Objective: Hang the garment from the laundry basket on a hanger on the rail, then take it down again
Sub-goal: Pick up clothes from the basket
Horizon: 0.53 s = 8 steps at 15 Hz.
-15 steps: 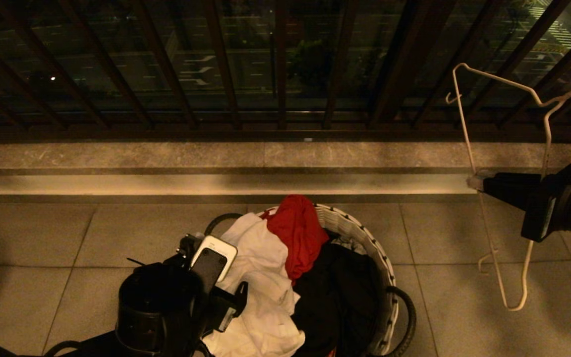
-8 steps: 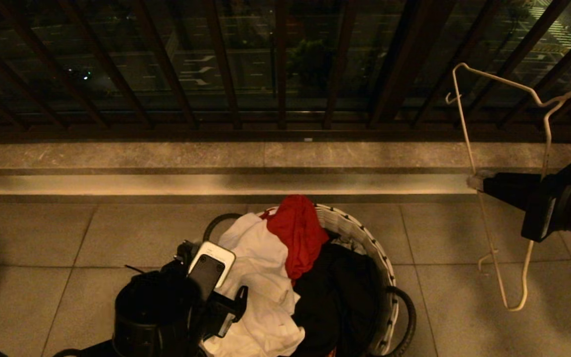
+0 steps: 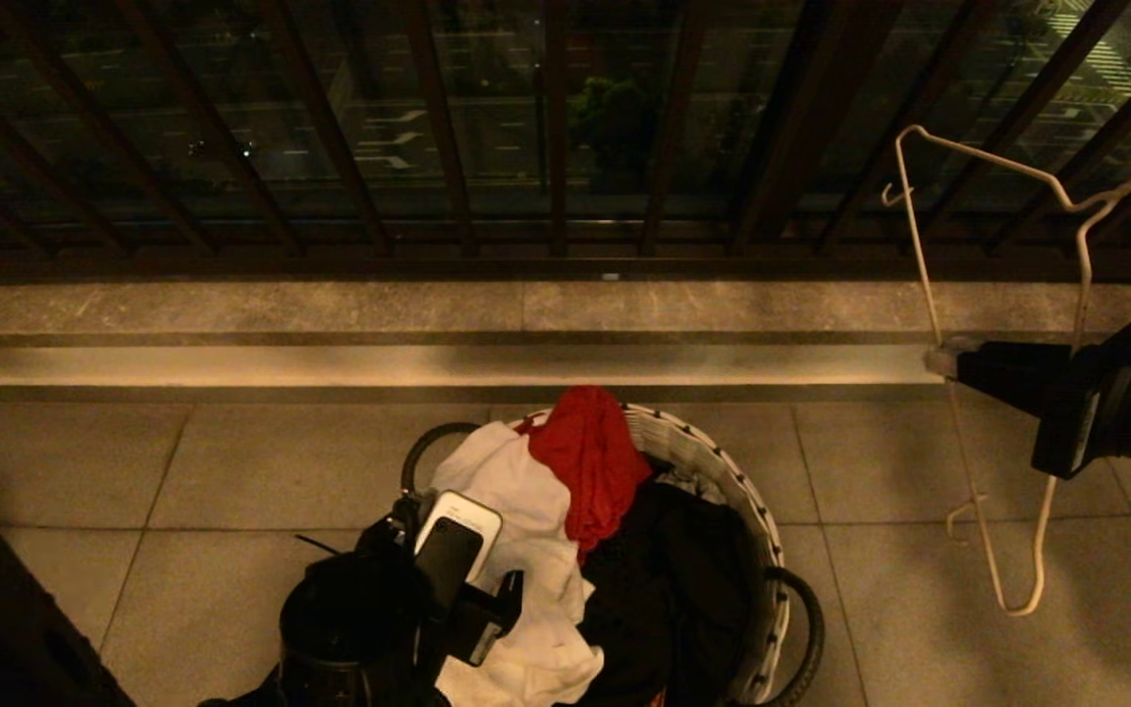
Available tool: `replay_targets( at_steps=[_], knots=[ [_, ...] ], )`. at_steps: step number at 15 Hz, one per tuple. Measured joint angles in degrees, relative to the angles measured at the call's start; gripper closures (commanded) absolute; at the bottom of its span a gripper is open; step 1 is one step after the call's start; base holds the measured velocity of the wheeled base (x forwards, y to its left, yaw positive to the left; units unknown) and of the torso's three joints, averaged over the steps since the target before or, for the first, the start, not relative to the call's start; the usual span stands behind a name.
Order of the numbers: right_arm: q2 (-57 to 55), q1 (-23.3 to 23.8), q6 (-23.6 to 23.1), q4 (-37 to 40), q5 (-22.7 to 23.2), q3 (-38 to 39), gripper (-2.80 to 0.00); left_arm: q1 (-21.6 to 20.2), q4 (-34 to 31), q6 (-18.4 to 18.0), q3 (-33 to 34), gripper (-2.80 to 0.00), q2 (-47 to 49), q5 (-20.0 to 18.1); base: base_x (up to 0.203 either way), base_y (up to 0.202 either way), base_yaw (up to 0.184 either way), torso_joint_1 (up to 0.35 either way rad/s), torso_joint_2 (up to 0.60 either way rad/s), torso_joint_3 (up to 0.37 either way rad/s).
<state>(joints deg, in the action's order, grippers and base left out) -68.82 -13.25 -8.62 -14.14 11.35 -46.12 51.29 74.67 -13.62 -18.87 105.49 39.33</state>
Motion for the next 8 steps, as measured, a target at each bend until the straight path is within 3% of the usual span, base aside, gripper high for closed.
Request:
replay_targets(
  at_steps=[8],
  knots=[
    [0.0,0.0,0.0,0.01,0.06,0.04,0.0,0.5,0.05,-1.25,-4.14,-2.8,-0.05,0.06,0.0,0.0,0.0,0.0,0.0,0.0]
  ],
)
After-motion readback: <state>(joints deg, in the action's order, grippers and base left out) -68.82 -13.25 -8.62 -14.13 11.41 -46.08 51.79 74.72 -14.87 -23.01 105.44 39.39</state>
